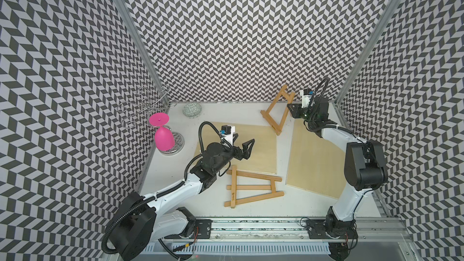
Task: Assemble the easel
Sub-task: Place the easel at the center of the board.
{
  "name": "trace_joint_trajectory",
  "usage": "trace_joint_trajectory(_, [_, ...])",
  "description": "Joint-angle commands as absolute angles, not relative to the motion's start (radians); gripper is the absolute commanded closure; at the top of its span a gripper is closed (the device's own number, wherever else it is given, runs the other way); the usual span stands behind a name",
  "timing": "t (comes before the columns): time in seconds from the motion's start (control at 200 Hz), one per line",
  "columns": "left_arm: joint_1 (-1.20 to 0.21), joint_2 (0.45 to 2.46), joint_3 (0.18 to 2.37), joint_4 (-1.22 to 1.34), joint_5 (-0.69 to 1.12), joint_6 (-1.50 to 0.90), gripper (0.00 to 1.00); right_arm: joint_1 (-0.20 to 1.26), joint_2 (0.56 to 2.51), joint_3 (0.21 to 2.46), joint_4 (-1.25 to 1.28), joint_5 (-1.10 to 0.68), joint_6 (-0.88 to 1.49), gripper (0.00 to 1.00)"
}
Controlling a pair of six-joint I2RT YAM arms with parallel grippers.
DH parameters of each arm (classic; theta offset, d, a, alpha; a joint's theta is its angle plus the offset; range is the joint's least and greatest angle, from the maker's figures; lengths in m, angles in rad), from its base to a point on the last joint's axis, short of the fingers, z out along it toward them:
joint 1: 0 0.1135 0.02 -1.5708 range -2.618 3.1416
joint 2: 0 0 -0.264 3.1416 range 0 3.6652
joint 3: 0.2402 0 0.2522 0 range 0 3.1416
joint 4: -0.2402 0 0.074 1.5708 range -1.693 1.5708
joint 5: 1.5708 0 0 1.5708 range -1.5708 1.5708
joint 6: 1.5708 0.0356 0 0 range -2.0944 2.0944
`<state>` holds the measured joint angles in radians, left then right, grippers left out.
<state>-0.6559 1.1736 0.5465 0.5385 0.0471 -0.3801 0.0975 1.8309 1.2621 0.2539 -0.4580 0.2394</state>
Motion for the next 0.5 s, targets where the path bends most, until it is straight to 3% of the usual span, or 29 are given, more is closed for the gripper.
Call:
trace_joint_trajectory(0.0, [-0.645,1.177,0.54,0.565,0.06,-0.39,0.01,0.121,1.843,1.31,0.265,-0.44,0.243,0.72])
trace_joint_trajectory(0.305, [-0.613,1.16,0.546,0.528,0.055,-0.413,0.01,0.121,1.681,1.225,0.204,-0.336,0.263,0.6])
trace_joint_trajectory(0.496, [-0.54,1.13,0.546,0.436,0.039,-0.429,0.01,0.122,1.544,1.083,0.135,-0.293,0.385,0.46])
